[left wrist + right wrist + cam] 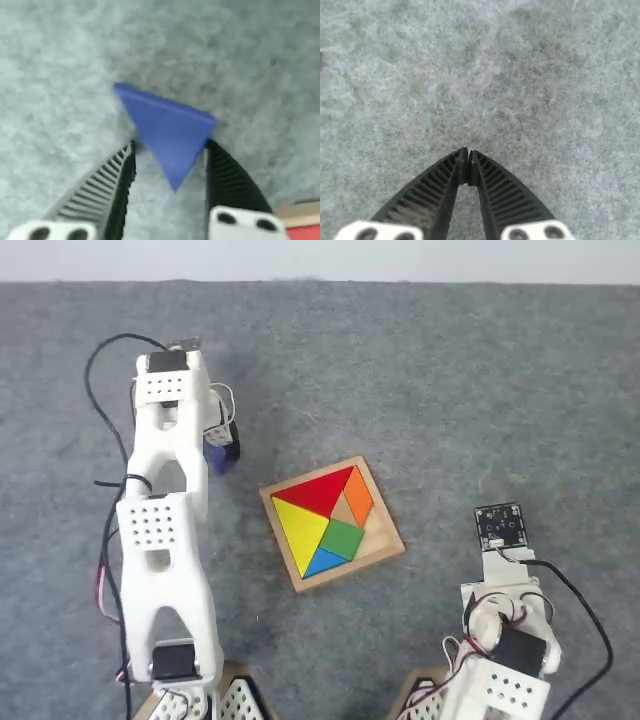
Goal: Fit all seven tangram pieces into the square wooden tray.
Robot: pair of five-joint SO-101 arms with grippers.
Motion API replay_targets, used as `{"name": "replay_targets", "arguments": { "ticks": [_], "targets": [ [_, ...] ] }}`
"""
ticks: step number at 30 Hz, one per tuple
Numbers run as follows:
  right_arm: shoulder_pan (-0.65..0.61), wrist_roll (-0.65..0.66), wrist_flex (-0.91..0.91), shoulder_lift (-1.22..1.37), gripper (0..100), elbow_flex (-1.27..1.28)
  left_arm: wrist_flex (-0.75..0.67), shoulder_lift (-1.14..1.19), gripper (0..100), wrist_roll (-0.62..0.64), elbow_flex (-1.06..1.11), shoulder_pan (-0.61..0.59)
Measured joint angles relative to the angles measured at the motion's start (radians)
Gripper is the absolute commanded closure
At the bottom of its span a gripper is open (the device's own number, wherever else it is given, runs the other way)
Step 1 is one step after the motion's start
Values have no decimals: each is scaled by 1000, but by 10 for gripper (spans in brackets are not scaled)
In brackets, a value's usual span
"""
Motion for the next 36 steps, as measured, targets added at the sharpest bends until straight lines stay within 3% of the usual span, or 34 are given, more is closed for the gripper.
{"name": "replay_targets", "arguments": {
  "ticks": [6, 18, 29, 36],
  "targets": [
    [0, 0, 0, 0, 965, 0, 31, 80, 744, 166, -172, -2],
    [0, 0, 0, 0, 965, 0, 31, 89, 746, 379, -164, 5],
    [0, 0, 0, 0, 965, 0, 18, 72, 910, 411, -127, 23],
    [0, 0, 0, 0, 965, 0, 17, 71, 927, 405, -129, 37]
  ]
}}
